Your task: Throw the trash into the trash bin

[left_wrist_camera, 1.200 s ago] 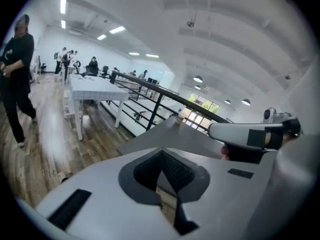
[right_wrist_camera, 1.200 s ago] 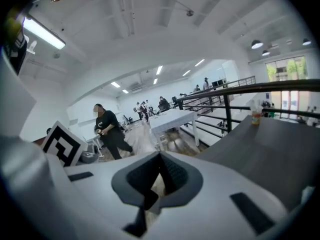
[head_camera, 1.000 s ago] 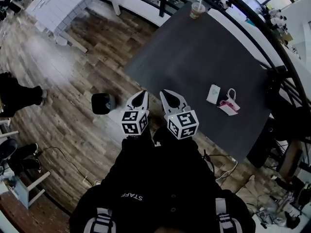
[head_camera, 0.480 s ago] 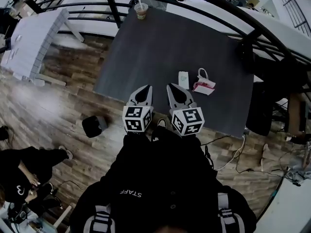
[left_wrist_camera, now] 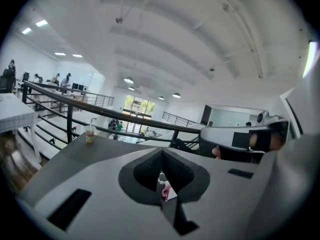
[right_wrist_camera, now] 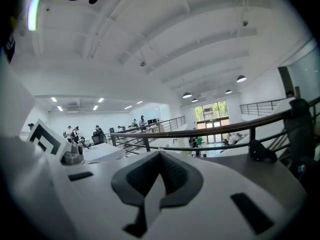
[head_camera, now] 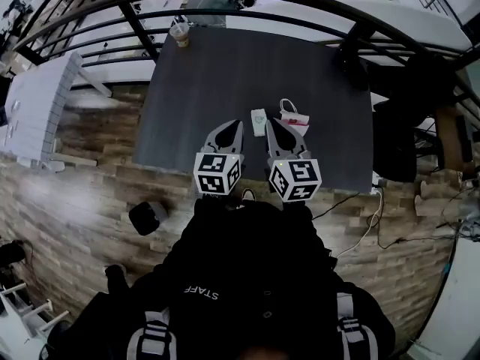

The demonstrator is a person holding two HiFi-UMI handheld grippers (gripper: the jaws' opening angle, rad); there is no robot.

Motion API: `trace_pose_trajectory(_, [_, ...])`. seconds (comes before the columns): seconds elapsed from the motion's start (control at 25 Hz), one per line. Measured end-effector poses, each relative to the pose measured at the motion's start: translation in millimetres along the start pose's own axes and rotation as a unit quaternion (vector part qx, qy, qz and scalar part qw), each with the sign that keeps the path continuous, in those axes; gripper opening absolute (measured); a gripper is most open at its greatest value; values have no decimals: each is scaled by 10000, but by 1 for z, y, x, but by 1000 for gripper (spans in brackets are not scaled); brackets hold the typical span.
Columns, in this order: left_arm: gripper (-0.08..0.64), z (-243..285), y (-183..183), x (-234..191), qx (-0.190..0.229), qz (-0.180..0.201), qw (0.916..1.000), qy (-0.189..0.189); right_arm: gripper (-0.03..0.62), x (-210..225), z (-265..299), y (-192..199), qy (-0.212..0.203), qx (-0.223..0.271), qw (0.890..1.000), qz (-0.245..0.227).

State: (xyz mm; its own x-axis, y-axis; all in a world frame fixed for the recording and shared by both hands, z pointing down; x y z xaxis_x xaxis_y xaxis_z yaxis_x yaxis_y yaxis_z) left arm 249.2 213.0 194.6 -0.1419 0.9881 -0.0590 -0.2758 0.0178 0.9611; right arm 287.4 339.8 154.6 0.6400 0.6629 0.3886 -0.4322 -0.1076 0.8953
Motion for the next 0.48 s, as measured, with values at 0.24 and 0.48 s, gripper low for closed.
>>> trace_pose_trajectory(0.24, [0,14,-28,29,289,335,9986,304,15,15,-24,-29,221,649,9976,11])
trace_pose_trajectory(0.48, [0,20,-47,36,579,545,9961,374,15,15,-29,-41,257,979,9948,-146])
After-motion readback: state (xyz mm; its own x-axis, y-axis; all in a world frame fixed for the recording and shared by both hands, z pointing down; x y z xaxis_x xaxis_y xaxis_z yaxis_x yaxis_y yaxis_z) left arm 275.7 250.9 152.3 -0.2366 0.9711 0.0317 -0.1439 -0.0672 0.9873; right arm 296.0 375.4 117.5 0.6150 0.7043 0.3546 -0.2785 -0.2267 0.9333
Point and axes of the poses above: the fingertips, and each gripper's own axes: z forward along the fingers, x to its right, y out of its underside, the point moved 6 cm from there along -z, backward along the fingers, and after that the axes turned 14 degrees about z, right-handed, at the moved point
